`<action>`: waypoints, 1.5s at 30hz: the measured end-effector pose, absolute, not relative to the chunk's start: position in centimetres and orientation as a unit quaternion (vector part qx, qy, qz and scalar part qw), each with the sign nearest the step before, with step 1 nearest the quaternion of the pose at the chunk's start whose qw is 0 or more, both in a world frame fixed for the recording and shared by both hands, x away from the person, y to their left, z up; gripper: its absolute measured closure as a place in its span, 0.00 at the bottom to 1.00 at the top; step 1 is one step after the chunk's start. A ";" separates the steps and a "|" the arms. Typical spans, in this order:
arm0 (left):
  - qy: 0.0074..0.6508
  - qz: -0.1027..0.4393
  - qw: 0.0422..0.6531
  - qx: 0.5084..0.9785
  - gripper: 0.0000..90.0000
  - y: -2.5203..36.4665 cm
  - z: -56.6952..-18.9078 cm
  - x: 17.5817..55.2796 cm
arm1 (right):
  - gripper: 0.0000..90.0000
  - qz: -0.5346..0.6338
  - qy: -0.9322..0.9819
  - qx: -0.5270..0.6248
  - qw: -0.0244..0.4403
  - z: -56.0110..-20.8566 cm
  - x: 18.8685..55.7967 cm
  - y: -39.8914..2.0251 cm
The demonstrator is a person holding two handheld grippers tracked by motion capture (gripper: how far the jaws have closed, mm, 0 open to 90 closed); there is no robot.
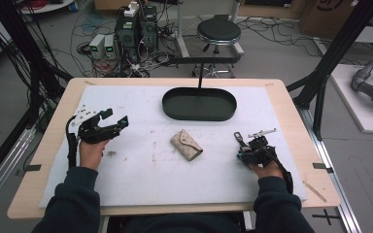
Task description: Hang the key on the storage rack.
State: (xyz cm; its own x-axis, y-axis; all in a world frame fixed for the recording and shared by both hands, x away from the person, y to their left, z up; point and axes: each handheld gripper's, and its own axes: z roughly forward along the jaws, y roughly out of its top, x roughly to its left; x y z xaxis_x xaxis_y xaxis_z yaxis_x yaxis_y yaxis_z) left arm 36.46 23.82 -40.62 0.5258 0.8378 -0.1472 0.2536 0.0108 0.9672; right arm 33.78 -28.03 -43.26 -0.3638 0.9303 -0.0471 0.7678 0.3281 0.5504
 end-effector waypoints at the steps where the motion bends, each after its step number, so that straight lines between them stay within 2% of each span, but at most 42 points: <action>1: 0.416 0.253 0.577 0.656 0.26 23.8 -40.6 36.5 | 0.55 0.227 0.795 0.534 0.178 -43.2 33.8 -27.9; 7: 0.417 0.253 0.576 0.656 0.26 23.9 -40.6 36.5 | 0.55 0.254 0.796 0.511 0.203 -42.2 33.5 -27.6; 14: 0.417 0.253 0.576 0.656 0.26 23.8 -40.7 36.5 | 0.55 0.301 0.801 0.449 0.257 -40.3 33.0 -26.7; 23: 0.418 0.253 0.573 0.658 0.26 23.7 -40.7 36.5 | 0.55 0.342 0.790 0.438 0.260 -38.6 33.6 -26.2; 33: 0.417 0.252 0.573 0.658 0.26 23.7 -40.7 36.5 | 0.55 0.387 0.761 0.438 0.281 -35.4 36.4 -25.7; 45: 0.415 0.250 0.575 0.659 0.26 23.7 -40.7 36.6 | 0.55 0.411 0.731 0.447 0.310 -30.5 41.5 -24.6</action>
State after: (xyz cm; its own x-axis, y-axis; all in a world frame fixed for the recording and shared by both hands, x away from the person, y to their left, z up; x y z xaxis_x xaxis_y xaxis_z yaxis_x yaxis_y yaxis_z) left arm 36.56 23.70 -40.74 0.5301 0.8351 -0.1470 0.2590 0.0056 0.9659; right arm 41.54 -24.60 -30.51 -0.4087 0.9087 -0.0854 0.3989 0.2620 0.8788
